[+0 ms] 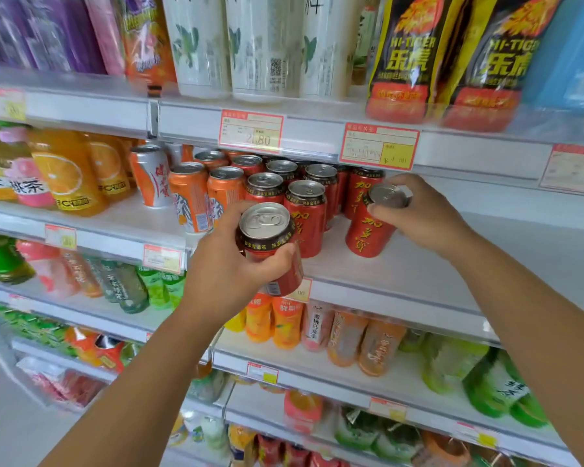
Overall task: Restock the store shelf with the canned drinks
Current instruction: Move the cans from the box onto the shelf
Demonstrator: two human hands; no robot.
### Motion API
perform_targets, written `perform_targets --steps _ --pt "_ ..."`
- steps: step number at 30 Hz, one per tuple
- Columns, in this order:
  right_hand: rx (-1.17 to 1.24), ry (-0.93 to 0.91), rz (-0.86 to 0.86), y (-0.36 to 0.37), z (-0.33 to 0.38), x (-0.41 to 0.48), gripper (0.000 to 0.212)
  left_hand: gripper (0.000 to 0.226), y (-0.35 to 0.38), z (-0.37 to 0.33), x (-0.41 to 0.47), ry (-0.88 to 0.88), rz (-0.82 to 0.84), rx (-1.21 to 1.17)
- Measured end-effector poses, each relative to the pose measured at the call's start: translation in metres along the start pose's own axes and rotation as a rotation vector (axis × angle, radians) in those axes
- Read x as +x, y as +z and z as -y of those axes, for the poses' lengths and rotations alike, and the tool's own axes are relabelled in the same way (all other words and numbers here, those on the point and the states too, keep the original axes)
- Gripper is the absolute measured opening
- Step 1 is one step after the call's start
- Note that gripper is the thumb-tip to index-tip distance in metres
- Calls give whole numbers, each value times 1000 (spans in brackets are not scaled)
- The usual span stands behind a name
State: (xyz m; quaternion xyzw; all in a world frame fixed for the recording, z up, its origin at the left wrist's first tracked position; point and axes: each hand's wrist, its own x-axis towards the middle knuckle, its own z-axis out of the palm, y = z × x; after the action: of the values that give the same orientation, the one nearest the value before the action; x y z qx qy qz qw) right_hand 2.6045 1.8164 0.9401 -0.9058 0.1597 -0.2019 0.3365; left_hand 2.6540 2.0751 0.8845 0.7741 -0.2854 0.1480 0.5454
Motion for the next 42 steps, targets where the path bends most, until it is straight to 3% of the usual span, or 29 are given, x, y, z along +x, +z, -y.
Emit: perform_targets --steps 4,8,11,16,24,26,28,30,33,36,42 --pt "111 35 0 13 -9 24 23 52 0 3 9 -8 2 13" --pt "196 71 26 26 -26 30 71 50 3 6 16 -27 -8 26" --pt "193 44 21 38 -36 27 87 55 6 9 21 -38 -19 29" --pt "254 77 -72 50 -40 41 72 57 12 10 24 -31 -12 -4" --pt "258 69 -72 60 -45 50 77 60 15 7 25 -38 7 -35" --pt "169 48 -223 56 -39 40 73 58 16 5 25 -31 19 -52" --pt "187 -69 -374 50 -23 13 51 53 19 1 25 -25 40 -73" --pt "327 -163 -206 49 -6 -22 42 52 22 -3 26 -21 55 -92" --pt "415 -257 192 55 13 -61 68 54 33 -10 28 15 78 -92" --pt "433 -254 122 62 13 -63 79 58 43 -17 30 40 100 -106" --pt "412 -185 80 60 3 -57 65 64 56 -13 31 22 216 -193"
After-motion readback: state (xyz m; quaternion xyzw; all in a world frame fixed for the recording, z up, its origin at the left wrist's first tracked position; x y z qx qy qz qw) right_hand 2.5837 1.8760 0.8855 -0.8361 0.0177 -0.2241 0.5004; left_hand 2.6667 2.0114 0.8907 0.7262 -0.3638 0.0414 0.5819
